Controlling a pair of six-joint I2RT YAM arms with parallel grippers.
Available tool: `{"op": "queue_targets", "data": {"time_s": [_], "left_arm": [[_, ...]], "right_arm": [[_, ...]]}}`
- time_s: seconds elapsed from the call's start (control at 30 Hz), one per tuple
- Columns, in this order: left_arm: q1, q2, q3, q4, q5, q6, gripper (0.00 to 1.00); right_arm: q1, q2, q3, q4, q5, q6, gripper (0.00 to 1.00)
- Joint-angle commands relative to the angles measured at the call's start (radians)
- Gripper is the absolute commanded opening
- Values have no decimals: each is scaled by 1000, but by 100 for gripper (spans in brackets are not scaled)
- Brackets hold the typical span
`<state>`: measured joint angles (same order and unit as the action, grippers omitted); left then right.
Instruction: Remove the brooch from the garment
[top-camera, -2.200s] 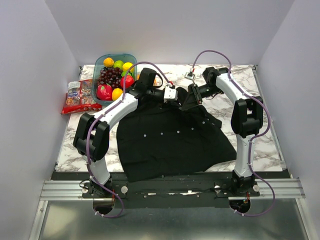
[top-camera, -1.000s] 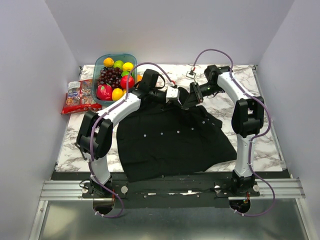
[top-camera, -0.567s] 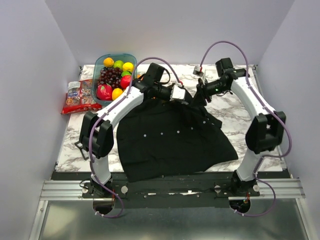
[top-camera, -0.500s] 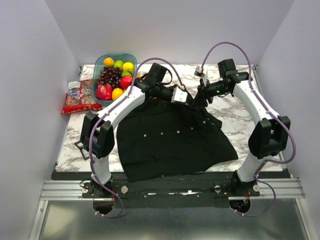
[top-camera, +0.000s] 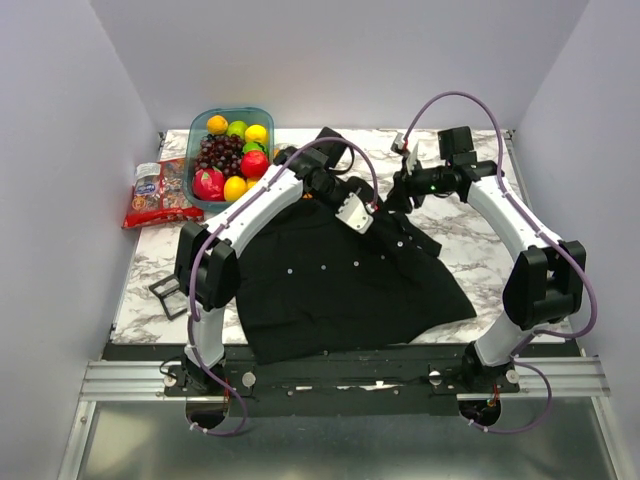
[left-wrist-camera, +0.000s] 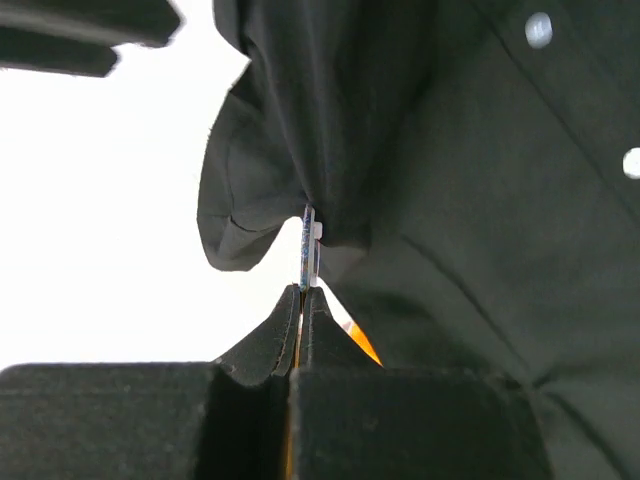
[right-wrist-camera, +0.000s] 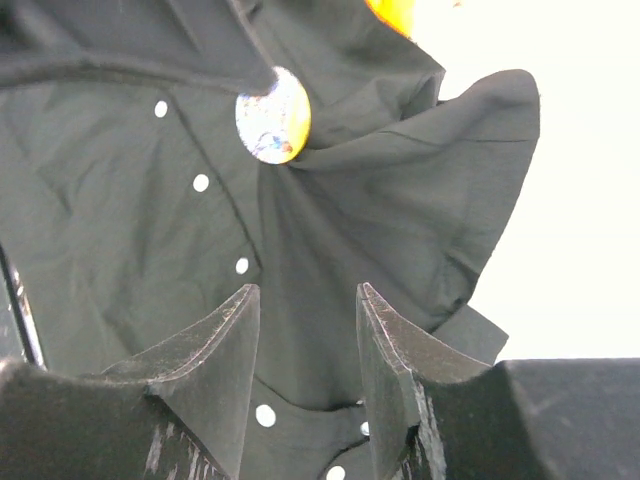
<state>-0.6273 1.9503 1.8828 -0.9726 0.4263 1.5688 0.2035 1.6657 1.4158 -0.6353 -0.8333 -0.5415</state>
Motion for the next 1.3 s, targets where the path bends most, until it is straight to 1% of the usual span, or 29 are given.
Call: {"op": "queue_targets", "data": {"time_s": [0.0,0.07,0.1,0.13,0.17,0.2,0.23,0.33,0.43,0.5,0.6,0.67,0.7,0.8,0.9,1.03,1.1,1.17,1.2,1.27], "left_arm": [[-20,1,-22,-44,-139,50,0],[-18,9,-7,-34,-100,-31,0],[-11,19,39,-49,-78,-70,0],[-8,30,71,-72,-46,-151,0],[-5,45,97,-116,-19,-182,0],[-3,48,125,-129,30,-214,0],[0,47,128,-149,49,-249,0],[3,47,133,-189,97,-276,0],[12,56,139,-227,149,-363,0],[26,59,136,-230,176,-453,0],[44,61,139,-221,233,-556,0],[51,99,171,-257,261,-595,0],[57,116,221,-280,269,-614,0],[66,167,295,-340,305,-644,0],[69,162,274,-321,319,-665,0],[74,137,228,-275,330,-687,0],[80,136,225,-261,345,-719,0],[101,133,216,-230,385,-757,0],[110,128,196,-215,400,-807,0],[133,110,165,-167,443,-846,0]], "right_arm": [[1,-35,-15,115,-9,77,51],[1,-35,-20,132,-30,100,51],[4,-32,-26,140,-50,109,51],[7,-31,-28,147,-56,120,51],[13,-30,-29,155,-64,118,51],[28,-27,-34,160,-70,115,51],[37,-26,-38,163,-73,103,51],[62,-12,-61,184,-92,91,51],[73,-1,-80,195,-124,75,51],[86,-6,-95,216,-128,61,52],[108,-14,-118,235,-145,22,59],[123,-11,-121,235,-151,3,61],[135,-9,-121,235,-148,0,61],[151,-1,-121,246,-150,5,61],[157,15,-110,250,-161,32,61],[157,32,-98,269,-170,95,58],[159,39,-98,289,-176,124,57],[157,48,-101,310,-179,182,53],[158,45,-106,313,-182,196,51],[159,14,-150,359,-220,227,49]]}}
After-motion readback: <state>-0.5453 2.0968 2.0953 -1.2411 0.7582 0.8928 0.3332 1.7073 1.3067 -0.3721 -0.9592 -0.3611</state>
